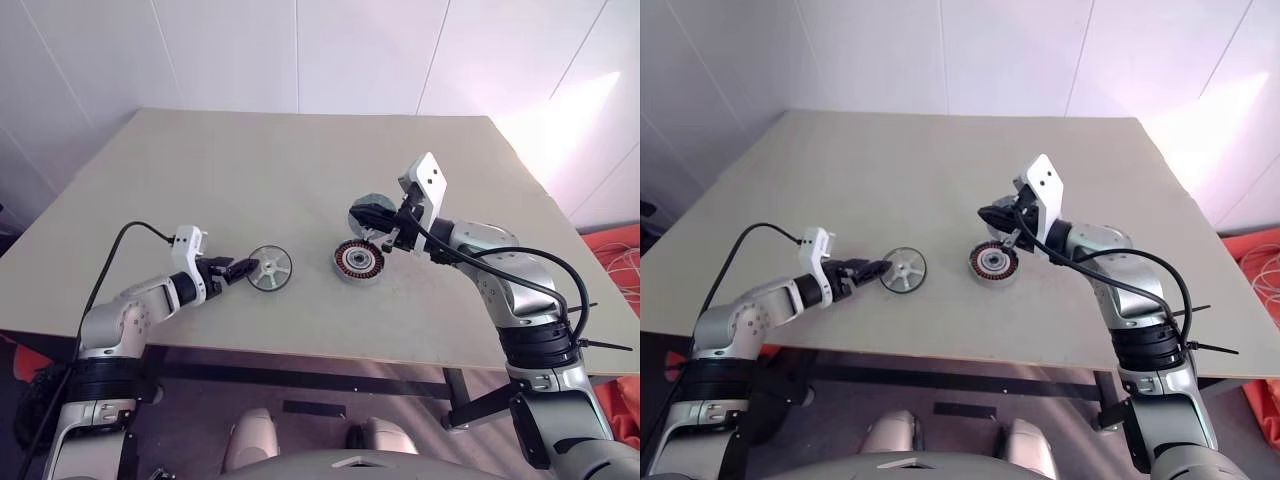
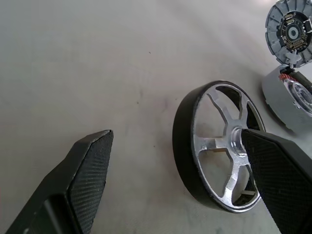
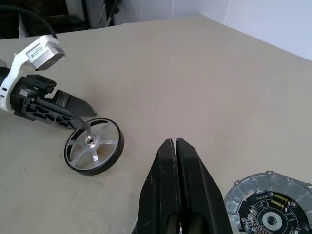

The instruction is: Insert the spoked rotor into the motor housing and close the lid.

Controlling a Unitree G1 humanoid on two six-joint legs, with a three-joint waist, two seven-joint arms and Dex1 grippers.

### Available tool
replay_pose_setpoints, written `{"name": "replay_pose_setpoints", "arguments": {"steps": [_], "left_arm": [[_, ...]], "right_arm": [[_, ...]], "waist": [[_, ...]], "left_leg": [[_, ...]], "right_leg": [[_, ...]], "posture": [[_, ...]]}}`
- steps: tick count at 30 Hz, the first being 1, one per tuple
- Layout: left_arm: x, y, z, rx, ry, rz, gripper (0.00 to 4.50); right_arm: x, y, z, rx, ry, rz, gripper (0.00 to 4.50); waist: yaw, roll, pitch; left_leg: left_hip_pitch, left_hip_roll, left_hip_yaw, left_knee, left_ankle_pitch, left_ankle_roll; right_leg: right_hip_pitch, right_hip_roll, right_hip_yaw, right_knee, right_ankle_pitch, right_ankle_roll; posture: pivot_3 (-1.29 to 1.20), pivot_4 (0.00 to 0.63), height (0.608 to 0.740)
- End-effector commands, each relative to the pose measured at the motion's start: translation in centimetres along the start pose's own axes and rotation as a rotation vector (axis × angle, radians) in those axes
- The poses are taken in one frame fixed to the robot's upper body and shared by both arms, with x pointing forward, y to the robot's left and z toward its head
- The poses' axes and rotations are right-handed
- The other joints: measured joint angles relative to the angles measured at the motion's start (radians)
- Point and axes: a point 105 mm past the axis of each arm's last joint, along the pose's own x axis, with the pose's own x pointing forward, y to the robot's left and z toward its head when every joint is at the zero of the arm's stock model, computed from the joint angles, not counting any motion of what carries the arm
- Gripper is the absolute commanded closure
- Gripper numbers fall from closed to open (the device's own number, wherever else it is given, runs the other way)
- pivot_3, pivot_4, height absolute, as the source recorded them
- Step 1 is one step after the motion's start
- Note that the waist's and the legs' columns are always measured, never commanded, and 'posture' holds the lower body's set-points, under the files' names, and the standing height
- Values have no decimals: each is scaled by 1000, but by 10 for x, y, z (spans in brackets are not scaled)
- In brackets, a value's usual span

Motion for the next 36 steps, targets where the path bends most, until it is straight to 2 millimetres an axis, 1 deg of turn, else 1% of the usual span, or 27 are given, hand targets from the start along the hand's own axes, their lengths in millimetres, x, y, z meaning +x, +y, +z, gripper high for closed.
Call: {"name": "replay_pose_setpoints", "arguments": {"steps": [1,4,9,12,17,23,26,31,36], "left_arm": [[1,-6,12,10,-20,-18,0],[5,-9,9,-9,3,-29,0],[14,-28,8,-98,1,-120,0],[20,-41,3,-144,11,-170,0],[22,-41,1,-164,13,-164,0],[19,-34,1,-176,6,-133,0],[18,-34,1,-188,-4,-132,612],[17,-34,-1,-209,-11,-128,2279],[17,-32,0,-226,-25,-124,2279]], "right_arm": [[-4,1,20,-52,-54,-5,4452],[-5,1,20,-53,-55,-7,4452],[-4,1,19,-52,-55,-8,4452],[-4,1,19,-52,-55,-10,4452],[-3,0,19,-51,-55,-14,4452],[-4,-1,19,-53,-55,-19,4452],[-4,-1,19,-52,-55,-21,4500],[-4,-1,18,-50,-51,-22,4500],[-4,-3,17,-50,-47,-27,4500]], "waist": [[0,0,0],[0,0,0],[2,0,0],[2,0,0],[2,0,0],[2,0,0],[2,0,0],[2,0,0],[2,0,0]], "left_leg": [[0,0,0,0,0,0],[0,0,0,0,0,0],[0,0,0,0,0,0],[0,-1,0,0,0,0],[0,0,0,0,0,0],[0,-1,0,0,0,0],[0,0,0,0,0,0],[-1,-1,0,0,0,0],[-1,-1,0,0,0,0]], "right_leg": [[0,0,0,0,0,0],[0,0,0,0,0,0],[0,0,0,0,0,0],[0,0,0,0,0,0],[0,0,0,0,0,0],[0,0,0,-1,0,0],[0,0,0,-1,0,0],[0,0,0,-1,0,1],[0,0,0,-1,0,0]], "posture": [[0,0,740],[0,0,740],[0,0,740],[0,0,740],[0,0,740],[0,0,740],[0,0,740],[0,0,740],[0,0,740]]}}
